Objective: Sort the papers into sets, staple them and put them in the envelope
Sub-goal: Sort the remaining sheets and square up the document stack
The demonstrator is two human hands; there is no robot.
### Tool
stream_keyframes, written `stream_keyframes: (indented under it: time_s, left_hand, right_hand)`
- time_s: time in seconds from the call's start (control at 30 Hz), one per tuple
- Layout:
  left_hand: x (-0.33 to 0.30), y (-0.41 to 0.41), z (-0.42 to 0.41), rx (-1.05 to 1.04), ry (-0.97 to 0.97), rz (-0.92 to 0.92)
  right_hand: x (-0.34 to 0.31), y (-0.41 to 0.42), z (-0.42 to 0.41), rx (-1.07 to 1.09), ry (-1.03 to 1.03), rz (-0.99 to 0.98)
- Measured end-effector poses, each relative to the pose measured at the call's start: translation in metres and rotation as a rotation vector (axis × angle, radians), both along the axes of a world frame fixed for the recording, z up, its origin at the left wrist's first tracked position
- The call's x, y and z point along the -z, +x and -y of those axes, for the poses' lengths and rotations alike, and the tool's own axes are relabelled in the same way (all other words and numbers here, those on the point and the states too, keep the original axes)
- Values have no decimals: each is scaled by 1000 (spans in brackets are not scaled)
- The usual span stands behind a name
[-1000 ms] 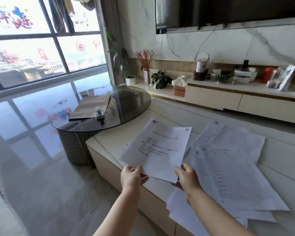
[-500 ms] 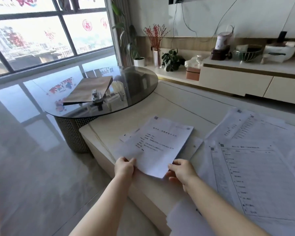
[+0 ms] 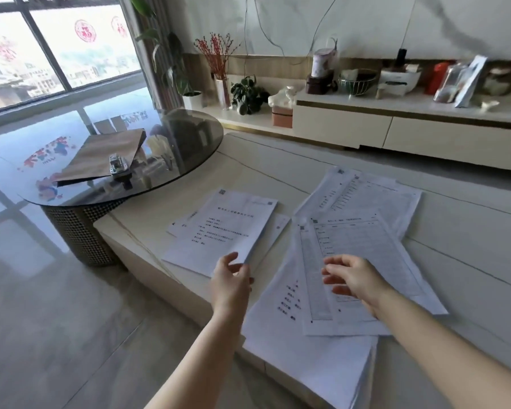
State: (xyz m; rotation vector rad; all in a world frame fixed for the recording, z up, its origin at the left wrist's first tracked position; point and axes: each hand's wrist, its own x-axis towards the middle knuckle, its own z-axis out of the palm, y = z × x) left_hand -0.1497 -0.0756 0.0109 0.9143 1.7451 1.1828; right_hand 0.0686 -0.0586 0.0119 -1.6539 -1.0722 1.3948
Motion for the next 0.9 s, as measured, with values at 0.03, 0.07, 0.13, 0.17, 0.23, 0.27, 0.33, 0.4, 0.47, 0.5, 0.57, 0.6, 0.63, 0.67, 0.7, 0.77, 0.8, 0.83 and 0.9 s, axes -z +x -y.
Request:
stream_keyframes:
  time_s: [0.03, 0.07, 0.13, 0.17, 0.23, 0.27, 0.33, 0.4, 0.47, 0.5, 0.57, 0.6, 0.63, 0.67, 0.7, 0.77, 0.8, 0.83, 0.9]
  left_hand:
    - [0, 20, 4, 86, 25, -67]
    - [2, 42, 7, 176, 58, -155]
    - [8, 83, 6, 372, 140, -358]
    - [12, 103, 3, 479, 178, -462]
    - [18, 140, -8, 666, 215, -668]
    - [22, 156, -16, 738, 208, -758]
    - [33, 182, -32, 847, 184, -895]
    - [50, 199, -51, 898, 169, -1021]
    - [69, 206, -64, 900, 151, -1104]
    - [80, 207, -68, 887, 149, -1125]
    - [101, 208, -74, 830, 215, -1149]
    - [104, 208, -74, 799, 228, -1158]
    - [106, 207, -74, 768, 229, -1153]
    - [107, 208, -75, 774, 242, -1145]
    - [110, 208, -76, 784, 270, -1142]
    - [109, 208, -74, 802, 241, -1128]
    - [106, 208, -74, 791, 247, -1177]
    - [103, 207, -75, 792, 204, -1188]
    - [105, 209, -74, 798, 166, -1169]
  right_hand:
    - [-2, 17, 3, 39, 3, 19]
    - [-3, 34, 5, 88, 6, 34]
    - [-3, 68, 4, 191, 11, 49]
    - [-2, 84, 1, 240, 15, 58]
    - [2, 114, -8, 320, 33, 92]
    - [6, 128, -14, 351, 39, 106]
    - [14, 151, -30, 398, 36, 112]
    - [23, 168, -50, 429, 15, 76]
    - [30, 180, -71, 450, -6, 5]
    - [33, 183, -81, 461, -20, -45]
    - [38, 186, -100, 486, -54, -110]
    - [41, 186, -109, 492, -69, -121]
    - [43, 186, -117, 496, -77, -136]
    - [45, 185, -123, 501, -90, -155]
    - [49, 185, -129, 500, -109, -173]
    - [51, 181, -140, 488, -163, -187]
    - [51, 179, -144, 476, -185, -191]
    - [53, 178, -149, 462, -196, -191]
    - [51, 173, -154, 417, -213, -165]
